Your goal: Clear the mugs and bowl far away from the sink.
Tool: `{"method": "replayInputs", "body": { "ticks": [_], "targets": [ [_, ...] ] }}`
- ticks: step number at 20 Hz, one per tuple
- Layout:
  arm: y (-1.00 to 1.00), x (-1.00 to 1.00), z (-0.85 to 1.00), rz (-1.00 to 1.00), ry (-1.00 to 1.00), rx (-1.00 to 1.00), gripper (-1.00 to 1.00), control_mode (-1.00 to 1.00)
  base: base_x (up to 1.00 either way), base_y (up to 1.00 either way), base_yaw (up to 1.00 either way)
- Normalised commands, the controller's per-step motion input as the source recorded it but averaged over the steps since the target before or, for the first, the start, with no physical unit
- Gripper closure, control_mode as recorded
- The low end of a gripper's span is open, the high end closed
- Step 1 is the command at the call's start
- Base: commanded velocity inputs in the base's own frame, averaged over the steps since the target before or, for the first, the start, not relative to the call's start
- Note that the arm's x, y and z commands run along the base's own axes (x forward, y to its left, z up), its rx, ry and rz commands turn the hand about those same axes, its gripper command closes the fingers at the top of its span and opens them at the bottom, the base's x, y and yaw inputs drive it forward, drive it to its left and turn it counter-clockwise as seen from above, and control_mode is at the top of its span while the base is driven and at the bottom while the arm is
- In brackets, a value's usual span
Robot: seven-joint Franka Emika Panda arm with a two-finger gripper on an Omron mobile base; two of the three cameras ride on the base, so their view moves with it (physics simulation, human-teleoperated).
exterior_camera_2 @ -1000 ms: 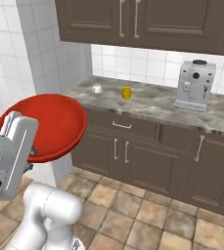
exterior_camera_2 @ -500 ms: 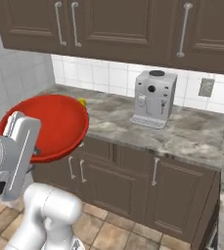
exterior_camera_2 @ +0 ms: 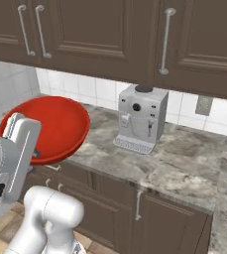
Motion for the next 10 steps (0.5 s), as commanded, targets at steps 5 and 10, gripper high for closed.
{"method": "replayInputs", "body": {
  "ticks": [5,10],
  "targets": [
    [0.00,0.00,0.00,0.00,0.00,0.00,1.00,1.00,0.24,-0.75,0.04],
    [0.00,0.00,0.00,0.00,0.00,0.00,1.00,1.00,0.00,-0.71,-0.20]
  ]
}}
